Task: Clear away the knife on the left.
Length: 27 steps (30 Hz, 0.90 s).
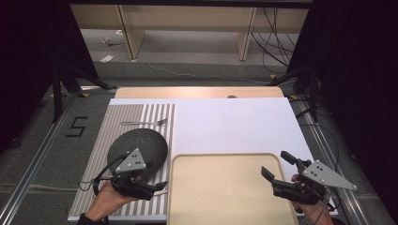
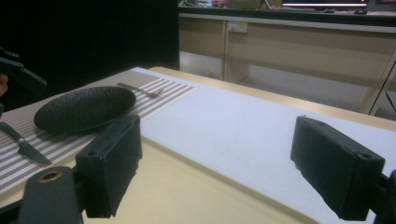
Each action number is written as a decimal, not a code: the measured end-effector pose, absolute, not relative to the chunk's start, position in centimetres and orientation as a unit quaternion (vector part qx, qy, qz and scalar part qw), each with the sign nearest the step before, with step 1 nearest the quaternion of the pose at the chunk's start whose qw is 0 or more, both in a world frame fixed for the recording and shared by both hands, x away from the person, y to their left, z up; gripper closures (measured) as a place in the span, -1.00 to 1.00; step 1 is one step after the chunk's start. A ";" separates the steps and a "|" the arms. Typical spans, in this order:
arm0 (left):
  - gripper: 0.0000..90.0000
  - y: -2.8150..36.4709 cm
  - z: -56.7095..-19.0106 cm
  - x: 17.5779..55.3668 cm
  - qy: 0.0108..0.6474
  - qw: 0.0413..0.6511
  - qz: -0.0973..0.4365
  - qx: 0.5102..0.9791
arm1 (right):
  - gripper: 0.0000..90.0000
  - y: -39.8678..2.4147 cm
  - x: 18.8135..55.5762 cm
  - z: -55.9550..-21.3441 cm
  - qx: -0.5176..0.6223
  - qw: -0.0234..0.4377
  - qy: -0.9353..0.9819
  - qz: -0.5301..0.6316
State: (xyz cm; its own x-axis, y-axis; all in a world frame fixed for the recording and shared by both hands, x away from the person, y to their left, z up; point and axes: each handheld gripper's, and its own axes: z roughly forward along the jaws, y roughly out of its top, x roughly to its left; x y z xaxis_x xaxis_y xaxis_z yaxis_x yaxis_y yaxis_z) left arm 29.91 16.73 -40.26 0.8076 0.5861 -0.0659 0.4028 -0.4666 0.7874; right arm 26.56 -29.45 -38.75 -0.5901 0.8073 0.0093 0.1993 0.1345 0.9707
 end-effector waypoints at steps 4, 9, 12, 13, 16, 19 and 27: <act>-0.56 18.0 -40.4 29.9 0.303 0.398 0.115 0.859 | -0.61 -29.4 26.7 -38.8 0.360 0.275 0.702 0.550; -0.56 18.6 -40.6 29.8 0.308 0.336 0.104 0.884 | -0.61 -29.3 26.7 -38.9 0.357 0.271 0.704 0.551; -0.55 18.8 -40.6 29.7 0.306 0.307 0.099 0.896 | -0.61 -29.3 26.7 -38.9 0.358 0.271 0.704 0.550; -0.54 18.9 -40.6 29.8 0.306 0.302 0.096 0.898 | -0.61 -29.3 26.7 -38.9 0.359 0.271 0.704 0.550; -0.50 19.7 -40.7 29.8 0.307 0.276 0.086 0.907 | -0.61 -29.4 26.7 -38.9 0.359 0.270 0.704 0.550; -0.49 20.0 -40.9 29.7 0.305 0.260 0.078 0.913 | -0.61 -29.3 26.7 -38.9 0.358 0.270 0.705 0.550; -0.38 21.3 -42.0 29.8 0.304 0.214 0.063 0.926 | -0.61 -29.3 26.7 -38.9 0.357 0.269 0.706 0.549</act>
State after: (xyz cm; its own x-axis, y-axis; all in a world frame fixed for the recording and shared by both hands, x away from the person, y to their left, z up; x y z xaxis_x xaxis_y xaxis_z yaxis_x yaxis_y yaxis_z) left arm 29.75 21.29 -41.95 0.8078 0.5894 -0.0130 0.5351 -0.7238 0.4356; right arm 26.74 -29.31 -38.87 -0.5994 0.8004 0.0121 0.2085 0.1415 0.9677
